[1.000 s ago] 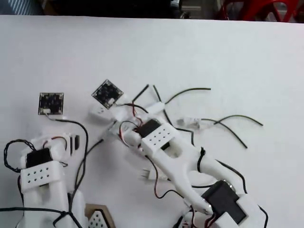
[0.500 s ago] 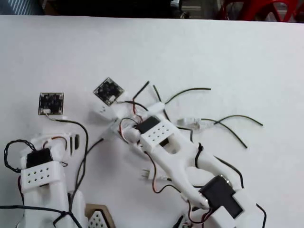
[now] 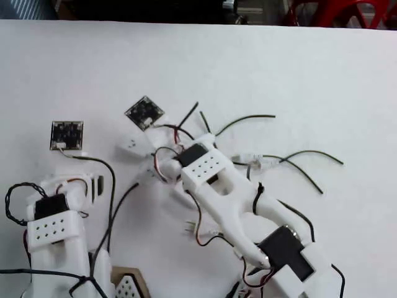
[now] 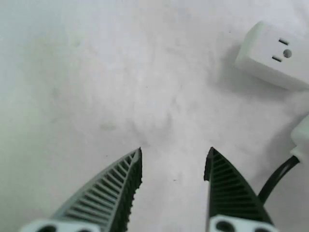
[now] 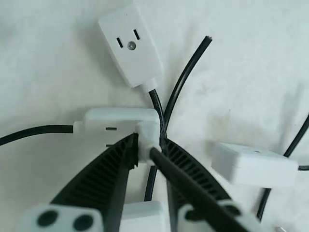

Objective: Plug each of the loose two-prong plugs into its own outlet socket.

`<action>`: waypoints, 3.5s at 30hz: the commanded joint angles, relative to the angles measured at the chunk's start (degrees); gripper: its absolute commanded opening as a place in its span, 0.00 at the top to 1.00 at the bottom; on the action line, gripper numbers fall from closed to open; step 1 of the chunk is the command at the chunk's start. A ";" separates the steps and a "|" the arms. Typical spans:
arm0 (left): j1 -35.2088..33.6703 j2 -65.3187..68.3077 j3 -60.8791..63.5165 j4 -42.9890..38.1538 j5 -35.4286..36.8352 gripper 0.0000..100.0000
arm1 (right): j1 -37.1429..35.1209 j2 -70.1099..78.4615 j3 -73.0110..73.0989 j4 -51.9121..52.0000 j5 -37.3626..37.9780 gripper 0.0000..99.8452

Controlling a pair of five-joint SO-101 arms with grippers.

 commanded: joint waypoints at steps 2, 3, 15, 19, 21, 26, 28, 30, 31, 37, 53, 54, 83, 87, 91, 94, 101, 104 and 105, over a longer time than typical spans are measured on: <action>-0.40 -1.71 -0.26 -1.23 0.53 0.78 | -0.40 2.59 -2.20 0.48 -0.79 0.98; -0.40 -1.71 -0.26 -1.23 0.53 0.78 | -0.92 3.82 -2.37 0.40 -0.88 0.98; -0.40 -1.71 -0.18 -1.23 0.53 0.78 | -1.45 4.97 -2.20 -2.24 -4.48 0.98; -0.40 -1.71 -0.18 -1.23 0.53 0.78 | -1.54 5.93 -2.02 -1.98 -4.48 0.98; -0.40 -1.71 -0.18 -1.23 0.53 0.78 | -1.54 7.96 -2.29 -2.07 -4.40 0.98; -0.40 -1.71 0.09 -1.23 0.53 0.78 | -1.36 8.40 -3.60 -1.27 -4.40 0.98; -0.40 -1.71 0.26 -1.32 0.53 0.78 | -1.36 5.67 -4.31 0.13 -4.40 0.98; -0.40 -1.71 0.26 -1.32 0.53 0.78 | -1.36 2.15 -4.92 2.07 -4.40 0.98; -0.40 -1.71 0.26 -1.32 0.53 0.78 | -1.36 0.31 -4.92 2.68 -4.40 0.98; -0.84 -1.71 0.09 -1.32 0.62 0.78 | 2.15 -7.87 -4.92 2.95 -4.40 0.98; -5.23 -1.80 0.00 -3.69 0.97 0.78 | 25.63 -1.36 -18.02 -10.77 -4.84 0.98; -5.23 -1.80 0.00 -3.69 0.97 0.78 | 26.95 0.92 -19.25 -11.82 -4.84 0.98; -5.05 -1.80 0.35 -3.69 0.97 0.78 | 33.19 33.71 -74.29 38.73 -5.01 0.88; -5.05 -1.80 0.35 -3.69 0.97 0.78 | 33.19 33.71 -75.52 47.52 -6.77 0.87; -5.05 -1.80 0.44 -3.69 0.97 0.78 | 32.57 33.71 -75.52 55.60 -7.82 0.87; -5.05 -1.80 0.44 -3.69 0.97 0.78 | 32.40 33.71 -73.41 56.40 -7.82 0.88; -5.05 -1.71 0.44 -3.69 0.88 0.78 | 32.48 30.81 -60.84 56.40 -7.82 0.88; -5.05 -1.71 0.44 -3.69 0.88 0.78 | 32.04 25.98 -53.80 56.31 -7.82 0.88; -5.05 -1.71 0.44 -3.69 0.88 0.78 | 31.96 24.13 -51.43 56.31 -7.82 0.88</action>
